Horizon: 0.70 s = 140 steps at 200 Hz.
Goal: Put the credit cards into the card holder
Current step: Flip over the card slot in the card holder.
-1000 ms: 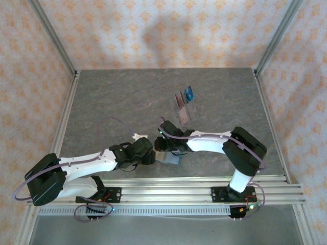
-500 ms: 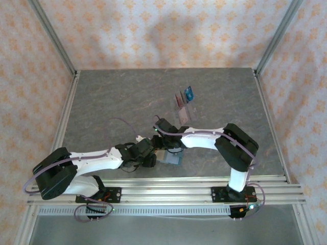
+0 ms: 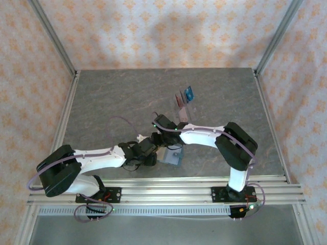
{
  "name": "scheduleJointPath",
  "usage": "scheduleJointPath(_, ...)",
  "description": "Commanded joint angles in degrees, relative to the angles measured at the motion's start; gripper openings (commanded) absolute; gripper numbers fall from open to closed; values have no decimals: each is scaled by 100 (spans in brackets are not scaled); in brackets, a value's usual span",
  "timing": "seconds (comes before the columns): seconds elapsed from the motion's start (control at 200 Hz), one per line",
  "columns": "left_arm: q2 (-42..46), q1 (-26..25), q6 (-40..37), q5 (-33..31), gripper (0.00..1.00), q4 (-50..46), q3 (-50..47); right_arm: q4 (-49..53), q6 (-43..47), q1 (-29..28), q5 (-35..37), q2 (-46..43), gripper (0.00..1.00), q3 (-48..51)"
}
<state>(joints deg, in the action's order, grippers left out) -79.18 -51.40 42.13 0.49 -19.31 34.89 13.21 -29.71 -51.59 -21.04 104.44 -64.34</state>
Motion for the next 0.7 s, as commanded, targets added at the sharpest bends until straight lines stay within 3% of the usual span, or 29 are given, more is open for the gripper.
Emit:
scheduleJointPath(0.0, -193, -1, 74, -590, 63, 146, 91, 312, 249, 94, -5, 40, 28, -352)
scheduleJointPath(0.26, -309, 108, 190, -671, 63, 182, 61, 636, 528, 364, -45, 29, 32, -788)
scheduleJointPath(0.455, -105, 221, 130, -587, 63, 84, 87, 1088, 870, 671, 533, -522, 34, -972)
scheduleJointPath(0.696, 358, 569, -88, 43, 62, 267, -7, 1577, 1145, 1526, 936, -1081, 32, -753)
